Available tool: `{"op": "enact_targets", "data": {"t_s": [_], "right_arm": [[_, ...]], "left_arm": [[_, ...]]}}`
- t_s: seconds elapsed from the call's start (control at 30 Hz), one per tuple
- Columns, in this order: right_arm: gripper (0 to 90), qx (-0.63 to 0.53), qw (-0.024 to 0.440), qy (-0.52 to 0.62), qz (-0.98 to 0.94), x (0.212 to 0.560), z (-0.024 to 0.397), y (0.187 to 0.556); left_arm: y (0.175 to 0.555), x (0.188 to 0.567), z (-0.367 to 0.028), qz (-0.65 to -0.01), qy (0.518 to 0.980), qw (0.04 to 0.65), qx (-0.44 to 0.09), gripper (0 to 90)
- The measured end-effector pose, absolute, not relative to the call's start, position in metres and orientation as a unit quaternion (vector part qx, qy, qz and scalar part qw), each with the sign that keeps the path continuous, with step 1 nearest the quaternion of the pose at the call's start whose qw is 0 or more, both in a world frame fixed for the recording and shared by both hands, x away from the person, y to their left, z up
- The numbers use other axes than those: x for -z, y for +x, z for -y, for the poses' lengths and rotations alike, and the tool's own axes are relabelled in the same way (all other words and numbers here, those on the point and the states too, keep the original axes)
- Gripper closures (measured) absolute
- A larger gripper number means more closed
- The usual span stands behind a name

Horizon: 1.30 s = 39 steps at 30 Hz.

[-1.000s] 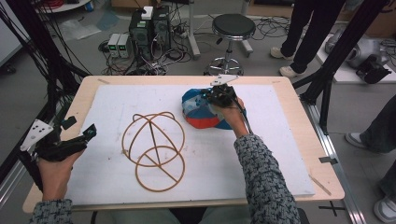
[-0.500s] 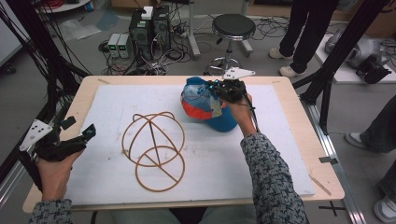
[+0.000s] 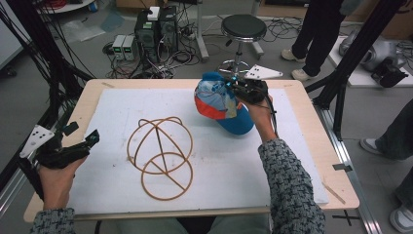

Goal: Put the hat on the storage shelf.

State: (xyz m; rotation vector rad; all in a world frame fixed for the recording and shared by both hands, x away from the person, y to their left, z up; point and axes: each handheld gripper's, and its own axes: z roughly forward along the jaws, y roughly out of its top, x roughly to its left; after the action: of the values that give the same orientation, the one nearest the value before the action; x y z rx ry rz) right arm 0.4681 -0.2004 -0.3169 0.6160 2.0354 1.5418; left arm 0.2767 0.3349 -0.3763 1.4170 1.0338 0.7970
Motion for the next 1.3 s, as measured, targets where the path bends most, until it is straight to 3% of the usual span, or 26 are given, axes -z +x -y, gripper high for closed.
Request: {"op": "enact_targets", "data": {"t_s": [1.3], "right_arm": [[89.4,-0.666,0.19,0.033,-0.72,0.198,0.177,0.392]], "left_arm": [[0.275,0.375,-0.338,-0.442,0.6,0.572,-0.343,16.6]]}}
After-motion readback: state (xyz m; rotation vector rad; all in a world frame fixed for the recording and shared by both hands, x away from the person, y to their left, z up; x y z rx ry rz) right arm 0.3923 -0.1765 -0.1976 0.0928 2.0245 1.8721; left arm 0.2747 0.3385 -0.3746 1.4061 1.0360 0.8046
